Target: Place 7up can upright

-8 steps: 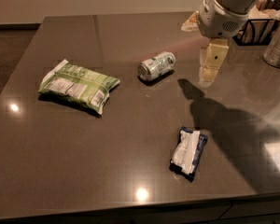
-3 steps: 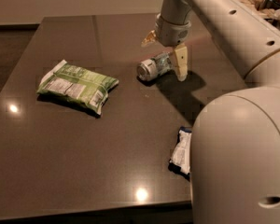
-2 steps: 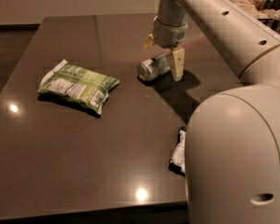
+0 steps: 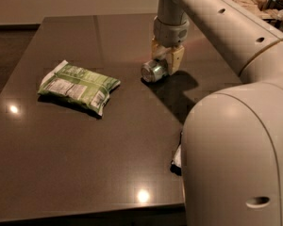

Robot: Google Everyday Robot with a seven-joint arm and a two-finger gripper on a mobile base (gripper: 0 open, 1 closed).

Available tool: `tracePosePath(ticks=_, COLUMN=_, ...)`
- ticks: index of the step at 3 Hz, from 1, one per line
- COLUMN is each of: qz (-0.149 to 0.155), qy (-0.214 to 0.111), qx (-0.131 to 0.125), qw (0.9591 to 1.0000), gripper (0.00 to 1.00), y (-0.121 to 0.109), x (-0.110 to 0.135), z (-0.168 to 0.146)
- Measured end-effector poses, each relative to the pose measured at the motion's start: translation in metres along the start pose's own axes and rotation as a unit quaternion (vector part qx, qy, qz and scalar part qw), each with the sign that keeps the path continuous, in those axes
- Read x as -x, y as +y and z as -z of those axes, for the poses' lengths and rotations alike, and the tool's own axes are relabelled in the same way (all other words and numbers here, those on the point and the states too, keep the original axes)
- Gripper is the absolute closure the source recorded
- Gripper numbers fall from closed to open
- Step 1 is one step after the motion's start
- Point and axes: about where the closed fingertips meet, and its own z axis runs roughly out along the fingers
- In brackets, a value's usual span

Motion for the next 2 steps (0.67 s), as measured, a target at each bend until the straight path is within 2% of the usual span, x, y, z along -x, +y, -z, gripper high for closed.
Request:
tracePosePath(ticks=1, qz=0.022, qy=0.019, qx=-0.029, qw=0.9992, gripper=0.93, y=0.002, x=-0.001, z=0.027)
tracePosePath(ticks=2, qz=0.061, qy=0.052, qx=-0.074, qw=0.9940, gripper=1.00, y=0.013, x=0.001, z=0.063)
